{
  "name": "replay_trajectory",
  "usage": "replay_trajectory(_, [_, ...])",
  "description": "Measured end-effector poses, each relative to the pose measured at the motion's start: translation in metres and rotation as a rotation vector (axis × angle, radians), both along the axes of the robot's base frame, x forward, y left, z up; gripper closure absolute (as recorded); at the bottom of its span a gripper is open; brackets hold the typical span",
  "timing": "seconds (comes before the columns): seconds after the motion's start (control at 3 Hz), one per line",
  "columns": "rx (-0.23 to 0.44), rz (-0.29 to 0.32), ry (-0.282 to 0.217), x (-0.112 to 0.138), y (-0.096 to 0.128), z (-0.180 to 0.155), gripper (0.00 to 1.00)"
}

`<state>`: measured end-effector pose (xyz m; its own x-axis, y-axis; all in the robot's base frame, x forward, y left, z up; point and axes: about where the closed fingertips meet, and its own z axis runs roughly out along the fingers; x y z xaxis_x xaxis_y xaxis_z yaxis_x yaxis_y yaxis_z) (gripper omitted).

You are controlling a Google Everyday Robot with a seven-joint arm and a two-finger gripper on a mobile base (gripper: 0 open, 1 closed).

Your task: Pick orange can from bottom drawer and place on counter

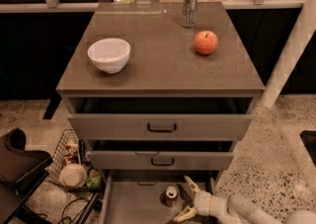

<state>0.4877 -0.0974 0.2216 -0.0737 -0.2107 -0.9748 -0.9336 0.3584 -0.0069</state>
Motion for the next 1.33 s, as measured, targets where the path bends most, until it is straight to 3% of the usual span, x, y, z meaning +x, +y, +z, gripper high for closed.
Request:
replay_trajectory(0.67, [-0.014,0.032,0.043,0.021,0.038,-0.033,0.00])
replay_trajectory(1.0, [-0.015,0.044,0.043,0.024,0.050,-0.041,0.15])
replay_trajectory(1.33, [-0.013,0.048,0.043,0.024,0.054,-0.042,0.39])
